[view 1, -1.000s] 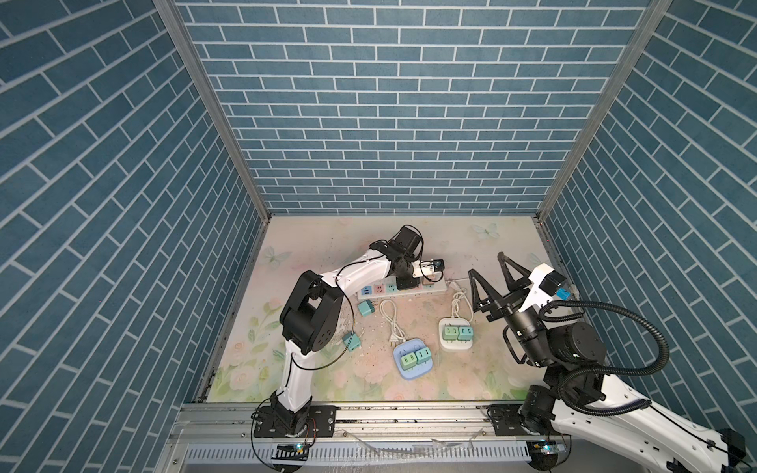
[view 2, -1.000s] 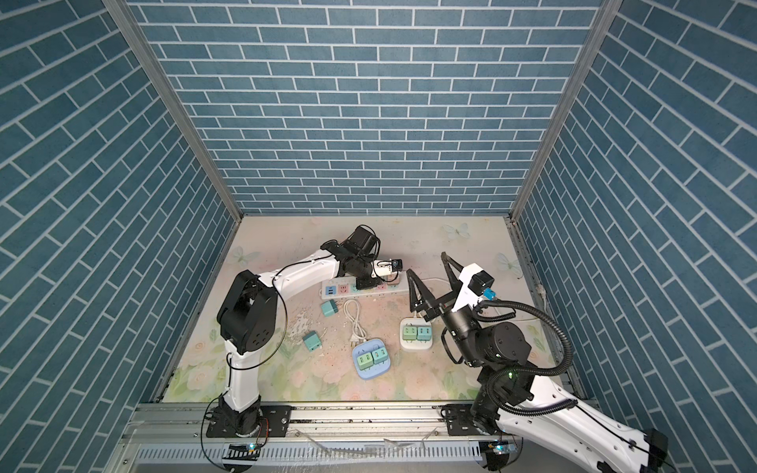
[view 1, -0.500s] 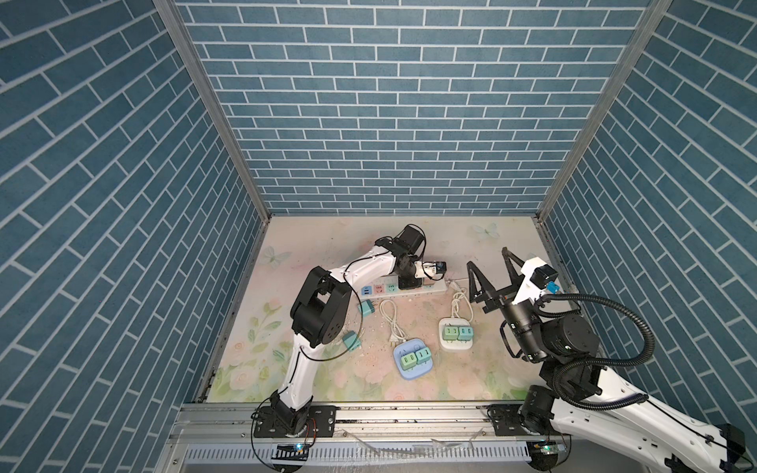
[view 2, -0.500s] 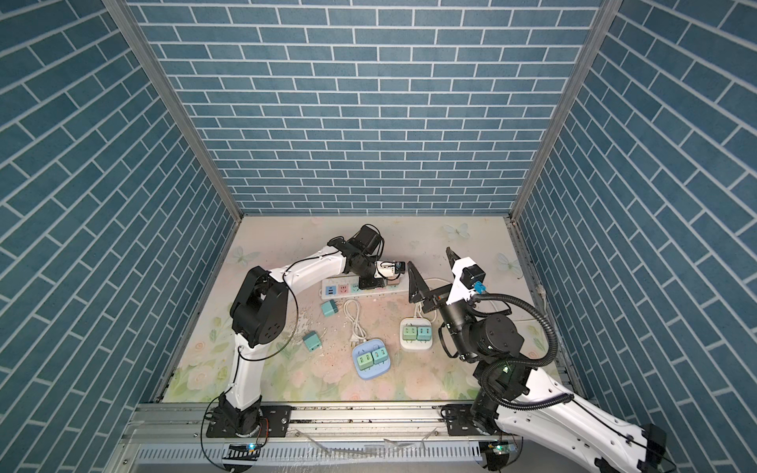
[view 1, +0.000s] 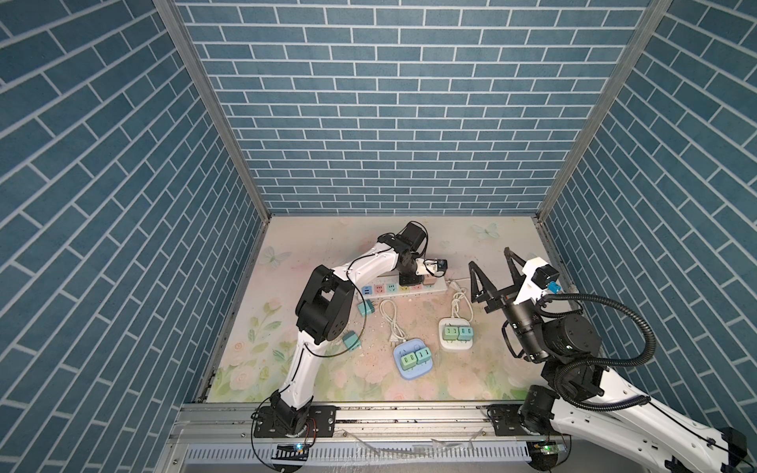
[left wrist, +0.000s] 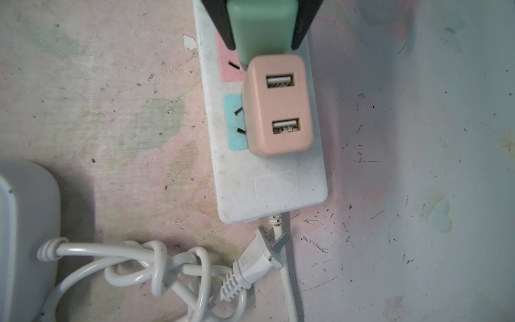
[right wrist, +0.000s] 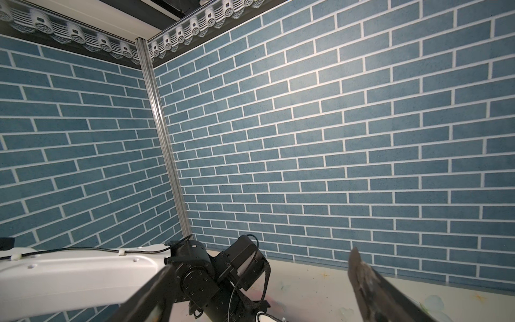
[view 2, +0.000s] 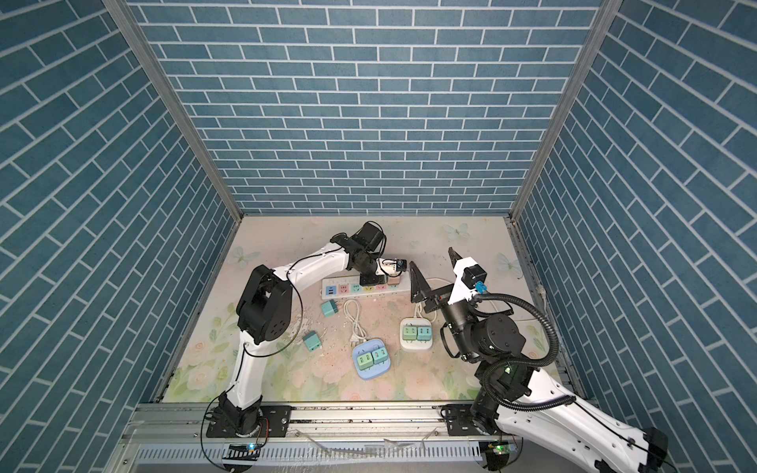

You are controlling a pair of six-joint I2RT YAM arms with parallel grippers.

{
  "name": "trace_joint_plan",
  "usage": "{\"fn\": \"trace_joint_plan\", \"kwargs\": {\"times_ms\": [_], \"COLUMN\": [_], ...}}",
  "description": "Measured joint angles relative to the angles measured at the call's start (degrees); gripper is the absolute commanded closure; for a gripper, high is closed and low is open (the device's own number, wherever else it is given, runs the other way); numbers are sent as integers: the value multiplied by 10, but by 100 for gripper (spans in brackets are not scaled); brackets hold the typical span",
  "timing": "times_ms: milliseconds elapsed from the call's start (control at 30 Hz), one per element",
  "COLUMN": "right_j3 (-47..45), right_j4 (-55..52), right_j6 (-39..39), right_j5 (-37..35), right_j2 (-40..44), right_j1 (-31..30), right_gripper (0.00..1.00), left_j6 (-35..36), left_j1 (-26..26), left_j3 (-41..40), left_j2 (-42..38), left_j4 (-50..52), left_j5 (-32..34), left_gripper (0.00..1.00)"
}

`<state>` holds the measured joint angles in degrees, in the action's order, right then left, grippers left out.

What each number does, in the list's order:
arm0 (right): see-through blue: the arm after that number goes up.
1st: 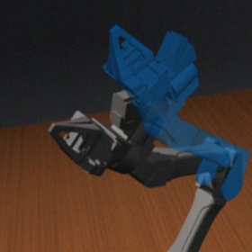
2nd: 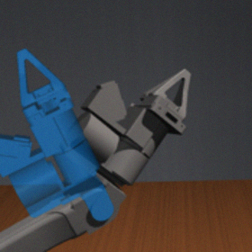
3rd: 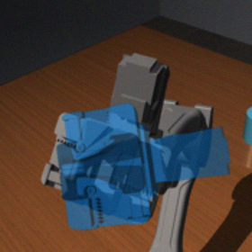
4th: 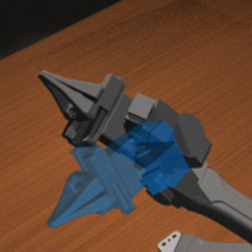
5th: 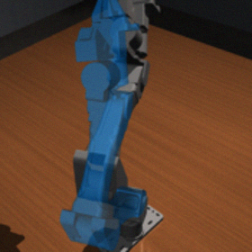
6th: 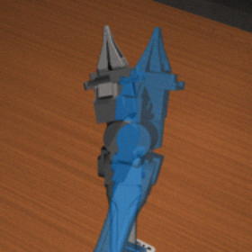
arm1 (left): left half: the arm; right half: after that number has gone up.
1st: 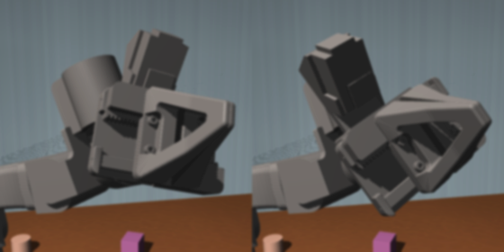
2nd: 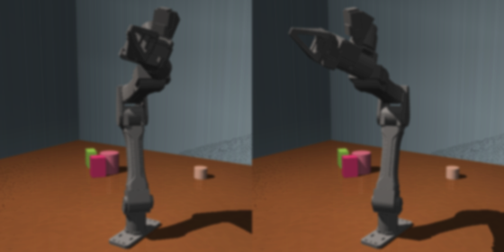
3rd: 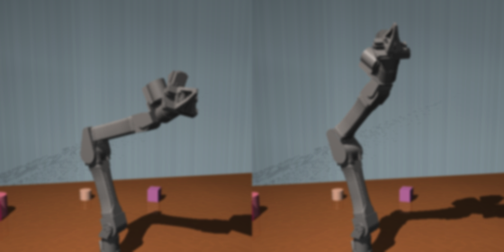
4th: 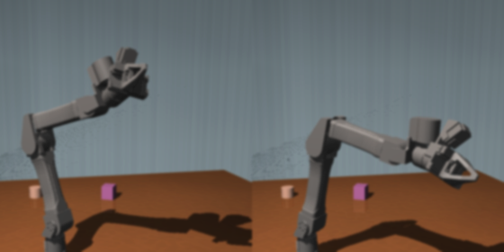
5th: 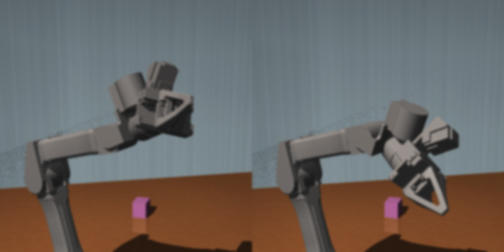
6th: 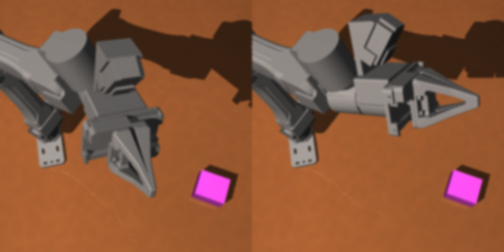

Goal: Insert plugs into power strip
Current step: Insert the plug into the socket.

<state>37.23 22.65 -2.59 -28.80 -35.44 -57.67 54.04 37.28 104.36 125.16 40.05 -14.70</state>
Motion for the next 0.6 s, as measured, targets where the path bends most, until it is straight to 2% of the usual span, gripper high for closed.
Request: {"fn": "trace_joint_plan", "kwargs": {"times_ms": [400,600], "right_j3": [0,0], "right_j4": [-7,-8], "right_j6": [0,0], "right_j5": [4,5], "right_j2": [0,0], "right_j1": [3,3], "right_gripper": [2,2], "left_j6": [0,-9], "left_j1": [0,-1], "left_j3": [9,59], "left_j2": [1,34], "left_j4": [26,60], "left_j5": [-11,-11], "left_gripper": [100,100]}}
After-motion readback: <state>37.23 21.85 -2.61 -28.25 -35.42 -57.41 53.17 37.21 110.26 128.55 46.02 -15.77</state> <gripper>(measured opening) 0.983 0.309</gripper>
